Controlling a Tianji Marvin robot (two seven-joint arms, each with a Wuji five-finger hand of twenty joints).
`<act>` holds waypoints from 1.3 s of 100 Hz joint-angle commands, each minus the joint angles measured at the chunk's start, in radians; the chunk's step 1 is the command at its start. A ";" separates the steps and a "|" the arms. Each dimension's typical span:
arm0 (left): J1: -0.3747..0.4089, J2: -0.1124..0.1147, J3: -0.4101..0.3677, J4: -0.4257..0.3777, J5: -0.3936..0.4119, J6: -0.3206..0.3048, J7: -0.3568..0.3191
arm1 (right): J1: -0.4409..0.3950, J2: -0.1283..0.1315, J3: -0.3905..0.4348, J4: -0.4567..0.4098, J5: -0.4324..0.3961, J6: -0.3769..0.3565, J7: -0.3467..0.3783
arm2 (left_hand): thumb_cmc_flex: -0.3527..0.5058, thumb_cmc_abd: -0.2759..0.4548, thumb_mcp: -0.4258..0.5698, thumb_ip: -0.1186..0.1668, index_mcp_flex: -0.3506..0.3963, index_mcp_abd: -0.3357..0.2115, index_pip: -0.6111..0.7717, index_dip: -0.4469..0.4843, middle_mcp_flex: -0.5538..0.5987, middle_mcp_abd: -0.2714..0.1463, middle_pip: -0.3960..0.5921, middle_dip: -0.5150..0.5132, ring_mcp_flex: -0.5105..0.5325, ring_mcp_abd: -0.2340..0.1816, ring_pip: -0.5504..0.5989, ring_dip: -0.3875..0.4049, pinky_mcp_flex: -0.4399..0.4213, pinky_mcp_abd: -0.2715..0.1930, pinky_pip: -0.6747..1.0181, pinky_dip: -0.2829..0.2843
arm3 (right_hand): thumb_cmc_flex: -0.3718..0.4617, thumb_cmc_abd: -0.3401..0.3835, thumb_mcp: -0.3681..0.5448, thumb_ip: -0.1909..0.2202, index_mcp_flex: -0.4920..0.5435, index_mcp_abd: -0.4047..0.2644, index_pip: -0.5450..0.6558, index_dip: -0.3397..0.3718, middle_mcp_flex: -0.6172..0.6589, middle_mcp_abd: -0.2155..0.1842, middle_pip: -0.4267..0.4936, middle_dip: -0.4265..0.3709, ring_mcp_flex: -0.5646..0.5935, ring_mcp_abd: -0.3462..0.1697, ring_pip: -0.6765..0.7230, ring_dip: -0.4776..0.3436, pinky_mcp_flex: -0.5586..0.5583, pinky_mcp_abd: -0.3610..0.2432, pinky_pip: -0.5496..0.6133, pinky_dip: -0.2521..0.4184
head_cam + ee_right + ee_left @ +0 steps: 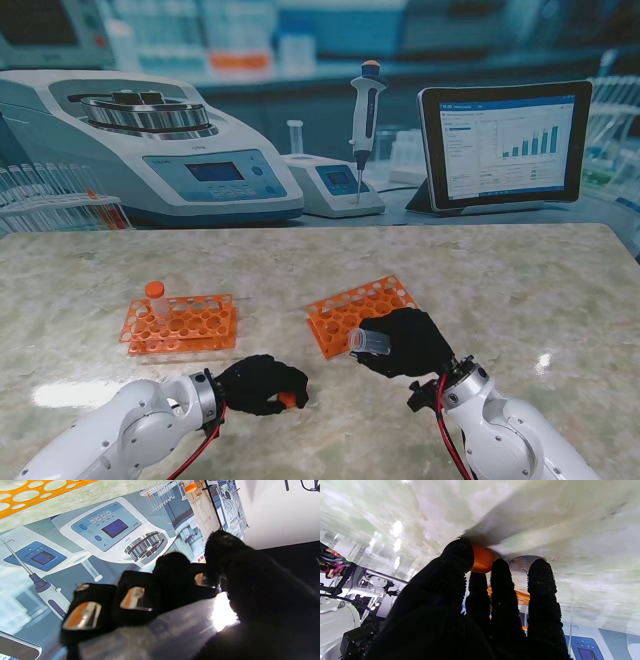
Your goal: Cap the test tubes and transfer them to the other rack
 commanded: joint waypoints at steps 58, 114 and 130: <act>0.003 0.002 0.016 0.064 0.013 0.022 0.005 | -0.023 -0.002 0.015 -0.019 -0.008 0.002 -0.010 | 0.189 -0.087 0.009 0.029 0.177 0.032 0.085 -0.068 0.227 0.058 -0.015 0.153 0.249 0.100 -0.132 -0.065 0.291 -0.053 -0.116 -0.380 | 0.033 0.034 -0.008 -0.006 0.027 -0.077 0.048 0.051 0.044 0.008 -0.007 0.016 0.026 -0.064 0.188 0.065 0.077 -0.108 0.322 0.048; -0.002 0.001 0.015 0.070 0.033 0.018 0.031 | -0.027 -0.004 0.025 -0.017 -0.002 -0.009 -0.014 | 0.189 -0.114 0.074 0.008 0.187 0.051 0.077 -0.072 0.212 0.070 -0.003 0.113 0.259 0.110 -0.169 -0.027 0.315 -0.063 -0.112 -0.427 | 0.032 0.037 -0.013 -0.008 0.024 -0.081 0.047 0.054 0.044 0.009 -0.012 0.017 0.026 -0.064 0.184 0.064 0.076 -0.109 0.319 0.047; 0.009 0.001 0.005 0.060 0.038 0.022 0.031 | -0.029 -0.005 0.027 -0.017 0.004 -0.016 -0.011 | 0.194 -0.114 0.077 0.002 0.191 0.056 0.073 -0.074 0.208 0.076 -0.003 0.100 0.264 0.113 -0.185 -0.023 0.315 -0.059 -0.120 -0.427 | 0.032 0.039 -0.015 -0.009 0.024 -0.082 0.047 0.055 0.045 0.008 -0.013 0.018 0.026 -0.064 0.183 0.064 0.076 -0.109 0.319 0.047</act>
